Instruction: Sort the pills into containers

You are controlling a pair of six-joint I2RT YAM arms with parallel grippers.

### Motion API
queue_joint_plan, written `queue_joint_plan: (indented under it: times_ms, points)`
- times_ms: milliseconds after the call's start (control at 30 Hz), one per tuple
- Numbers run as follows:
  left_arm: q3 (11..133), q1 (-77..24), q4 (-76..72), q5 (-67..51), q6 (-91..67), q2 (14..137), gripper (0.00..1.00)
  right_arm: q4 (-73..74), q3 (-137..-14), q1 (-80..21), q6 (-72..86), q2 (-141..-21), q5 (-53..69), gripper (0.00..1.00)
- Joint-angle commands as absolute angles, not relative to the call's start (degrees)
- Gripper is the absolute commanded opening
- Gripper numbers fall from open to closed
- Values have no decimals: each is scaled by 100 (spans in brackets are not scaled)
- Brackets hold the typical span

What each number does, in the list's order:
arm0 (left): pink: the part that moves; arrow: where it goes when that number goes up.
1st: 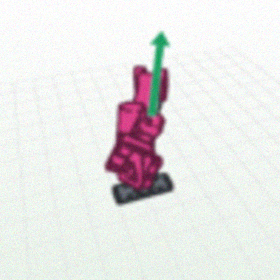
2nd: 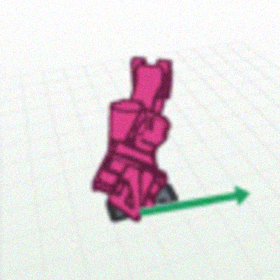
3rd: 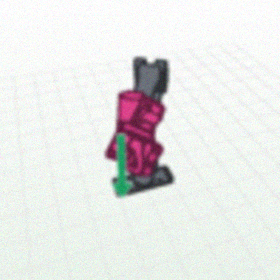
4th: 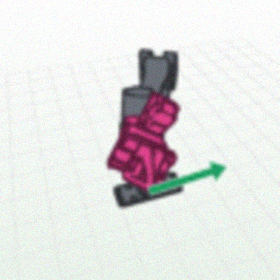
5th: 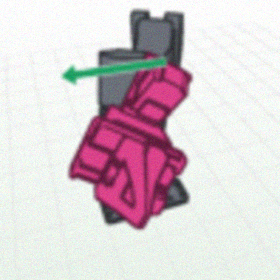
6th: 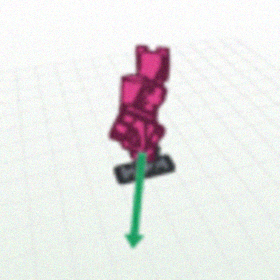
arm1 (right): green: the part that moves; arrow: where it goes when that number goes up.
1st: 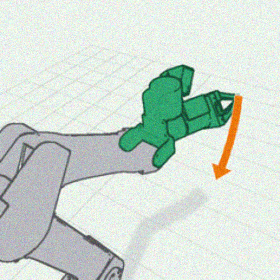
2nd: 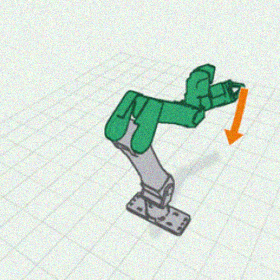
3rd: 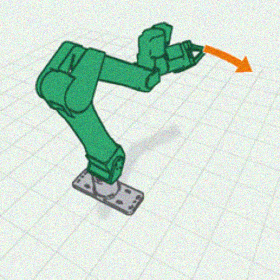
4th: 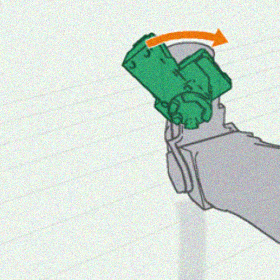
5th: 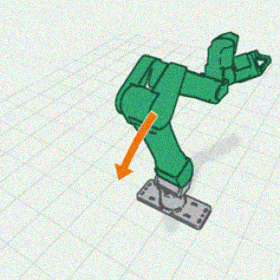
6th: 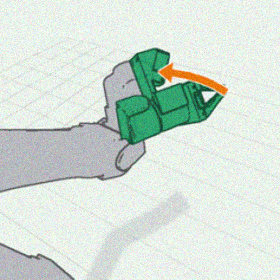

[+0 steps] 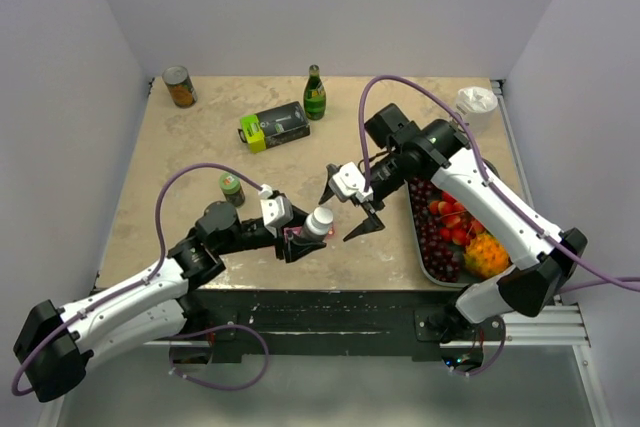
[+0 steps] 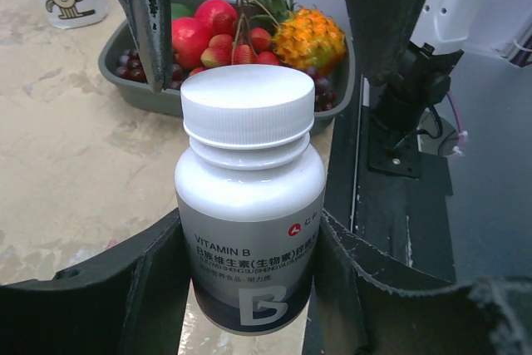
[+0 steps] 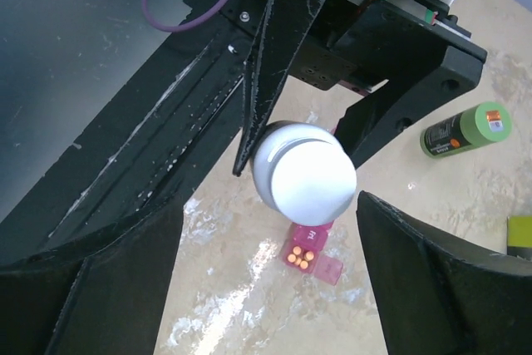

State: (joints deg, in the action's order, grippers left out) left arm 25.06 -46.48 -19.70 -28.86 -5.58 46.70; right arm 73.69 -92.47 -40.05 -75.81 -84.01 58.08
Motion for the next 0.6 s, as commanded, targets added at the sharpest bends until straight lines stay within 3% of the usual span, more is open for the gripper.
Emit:
queue_joint_plan:
  times_ms: [0,200,567]
  points:
    - [2830,-4579,-2241,-3427,-809,4728,0,7357,-9229,-4087,-7613,-8332,6047,84]
    - [2892,-4562,-2259,-3533,-809,4869,0,7023,-9106,-4157,-7112,-8306,6064,77]
    - [2997,-4526,-2180,-3525,-773,4992,0,6654,-9062,-4324,-6583,-8341,5845,54]
